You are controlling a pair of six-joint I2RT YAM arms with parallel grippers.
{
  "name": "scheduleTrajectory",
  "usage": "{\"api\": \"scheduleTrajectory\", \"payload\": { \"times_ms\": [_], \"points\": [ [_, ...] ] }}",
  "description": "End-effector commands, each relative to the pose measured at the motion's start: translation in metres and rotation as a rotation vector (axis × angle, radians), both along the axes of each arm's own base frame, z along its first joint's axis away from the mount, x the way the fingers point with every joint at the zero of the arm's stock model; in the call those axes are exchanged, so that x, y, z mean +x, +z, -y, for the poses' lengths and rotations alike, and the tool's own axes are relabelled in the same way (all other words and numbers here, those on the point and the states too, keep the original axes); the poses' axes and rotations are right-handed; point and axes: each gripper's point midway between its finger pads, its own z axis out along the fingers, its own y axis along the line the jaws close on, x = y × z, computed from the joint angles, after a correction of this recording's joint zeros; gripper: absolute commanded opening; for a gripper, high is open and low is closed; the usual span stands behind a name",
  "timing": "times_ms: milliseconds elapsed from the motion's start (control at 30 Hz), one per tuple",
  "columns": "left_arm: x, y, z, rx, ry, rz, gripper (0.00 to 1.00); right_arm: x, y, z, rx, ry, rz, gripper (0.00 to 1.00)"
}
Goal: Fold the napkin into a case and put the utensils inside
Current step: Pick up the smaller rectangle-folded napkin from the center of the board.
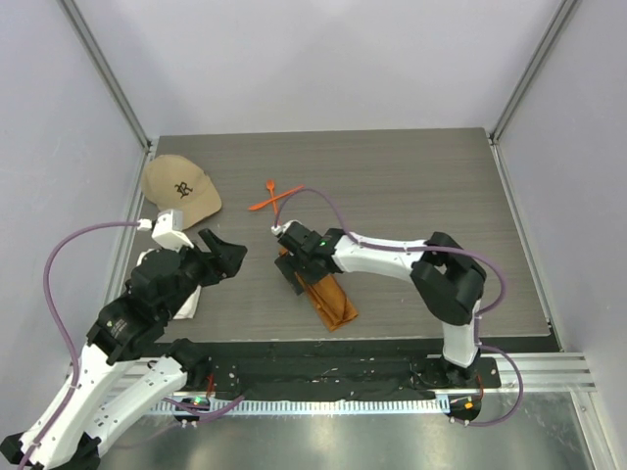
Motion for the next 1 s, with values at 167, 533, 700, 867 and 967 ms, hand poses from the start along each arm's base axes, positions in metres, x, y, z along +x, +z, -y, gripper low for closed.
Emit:
{"api": "scheduleTrajectory", "payload": {
  "times_ms": [167, 533, 700, 867, 967],
  "points": [
    [-0.01, -0.011, 0.015, -0.023, -0.091, -0.039, 0.73, 0.004, -0.001, -0.009, -0.128, -0.015, 0.083, 0.72],
    [-0.012, -0.01, 0.011, -0.021, -0.083, -0.033, 0.73, -0.002, -0.013, -0.001, -0.201, -0.026, 0.086, 0.58],
    [-0.012, -0.01, 0.011, -0.011, -0.086, -0.035, 0.73, -0.004, -0.023, 0.002, -0.226, -0.019, 0.073, 0.43],
    [-0.012, -0.011, 0.009, -0.003, -0.082, -0.036, 0.73, -0.002, -0.024, 0.004, -0.229, -0.04, 0.082, 0.24],
    [-0.011, -0.011, 0.01, -0.003, -0.083, -0.038, 0.73, 0.002, -0.016, 0.004, -0.217, -0.06, 0.107, 0.14]
  ]
}}
